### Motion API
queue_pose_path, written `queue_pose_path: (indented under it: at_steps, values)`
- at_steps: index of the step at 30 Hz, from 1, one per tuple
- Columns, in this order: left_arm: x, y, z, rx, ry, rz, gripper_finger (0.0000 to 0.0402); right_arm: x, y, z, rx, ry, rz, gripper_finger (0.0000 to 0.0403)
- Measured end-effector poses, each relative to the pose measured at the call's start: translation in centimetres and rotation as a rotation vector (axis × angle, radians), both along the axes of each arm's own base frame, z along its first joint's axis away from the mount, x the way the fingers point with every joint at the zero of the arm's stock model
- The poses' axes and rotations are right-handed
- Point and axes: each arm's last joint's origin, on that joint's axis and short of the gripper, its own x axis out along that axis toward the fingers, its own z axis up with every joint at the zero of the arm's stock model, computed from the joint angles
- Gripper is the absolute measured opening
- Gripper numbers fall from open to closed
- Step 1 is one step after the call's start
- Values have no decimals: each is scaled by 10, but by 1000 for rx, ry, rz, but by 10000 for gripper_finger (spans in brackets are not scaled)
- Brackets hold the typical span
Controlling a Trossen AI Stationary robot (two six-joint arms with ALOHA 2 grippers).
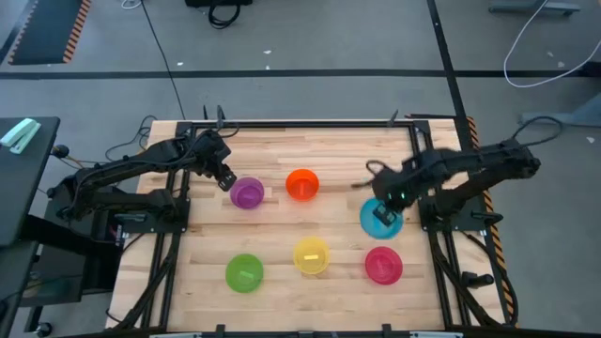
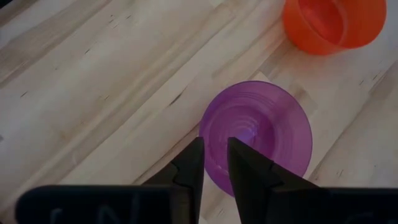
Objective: Nest bowls inside each other
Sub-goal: Stack the blue bowl on top of the red bowl
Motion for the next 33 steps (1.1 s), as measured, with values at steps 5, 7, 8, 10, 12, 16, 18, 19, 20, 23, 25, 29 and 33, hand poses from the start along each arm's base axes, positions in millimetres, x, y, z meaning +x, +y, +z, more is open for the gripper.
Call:
queue_pose_path:
  at_steps: [5,7,8,10,12,16,18,19,20,23,25,29,33]
  values:
    - [0,0,0,0,0,0,74,2,40,-12,32,86,17,0]
    - [0,0,0,0,0,0,77,4,53,-19,44,122,39,0]
    - [0,0,0,0,-1,0,78,5,59,-22,45,134,52,0]
    - [0,0,0,0,0,0,80,6,69,-26,47,149,66,0]
    - [0,0,0,0,0,0,82,7,77,-30,50,154,64,0]
    - [0,0,0,-1,1,0,79,10,87,-34,57,147,44,0]
    - [0,0,0,-1,1,0,76,12,90,-37,58,146,42,0]
    - [0,0,0,-1,1,0,75,13,92,-39,59,149,40,0]
    - [0,0,0,-1,1,0,74,13,92,-42,62,154,37,0]
    - [0,0,0,-4,6,0,74,11,92,-54,68,183,30,0]
    - [-1,0,-1,-5,9,0,77,9,91,-64,84,189,31,0]
    - [-1,-1,-1,-11,18,-1,81,4,88,-87,129,152,12,0]
    - [-2,-1,-1,-14,26,-1,81,-1,86,-107,153,150,-15,0]
